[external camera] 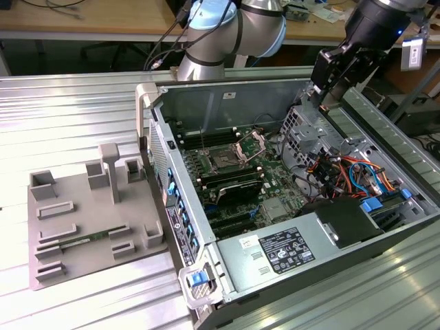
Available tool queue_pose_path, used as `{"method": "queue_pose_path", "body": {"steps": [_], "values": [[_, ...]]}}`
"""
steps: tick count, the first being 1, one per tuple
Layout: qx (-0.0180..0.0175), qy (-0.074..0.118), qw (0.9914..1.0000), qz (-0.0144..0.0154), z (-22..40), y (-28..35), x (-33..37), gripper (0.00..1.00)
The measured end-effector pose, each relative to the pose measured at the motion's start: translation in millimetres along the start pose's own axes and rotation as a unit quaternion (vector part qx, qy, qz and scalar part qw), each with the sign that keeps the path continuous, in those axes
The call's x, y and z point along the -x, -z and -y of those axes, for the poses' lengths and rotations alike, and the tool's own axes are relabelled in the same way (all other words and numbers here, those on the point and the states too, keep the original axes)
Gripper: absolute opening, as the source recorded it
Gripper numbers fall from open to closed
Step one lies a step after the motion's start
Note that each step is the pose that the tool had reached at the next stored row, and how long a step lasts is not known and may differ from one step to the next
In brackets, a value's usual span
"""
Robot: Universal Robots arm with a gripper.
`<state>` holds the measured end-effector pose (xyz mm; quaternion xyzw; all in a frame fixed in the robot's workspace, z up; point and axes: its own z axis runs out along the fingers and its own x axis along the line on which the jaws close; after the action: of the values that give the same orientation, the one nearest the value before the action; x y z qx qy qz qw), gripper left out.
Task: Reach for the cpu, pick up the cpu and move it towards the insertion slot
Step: 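Pick up the cpu and move it towards the insertion slot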
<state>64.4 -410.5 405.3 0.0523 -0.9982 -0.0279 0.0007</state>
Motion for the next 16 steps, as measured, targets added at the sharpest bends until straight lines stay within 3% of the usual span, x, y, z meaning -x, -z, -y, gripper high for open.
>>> {"method": "queue_pose_path", "body": {"steps": [16], "values": [[0.0000, 0.000, 1.00000, 0.0000, -2.4, -1.1, -23.5, 0.55]]}}
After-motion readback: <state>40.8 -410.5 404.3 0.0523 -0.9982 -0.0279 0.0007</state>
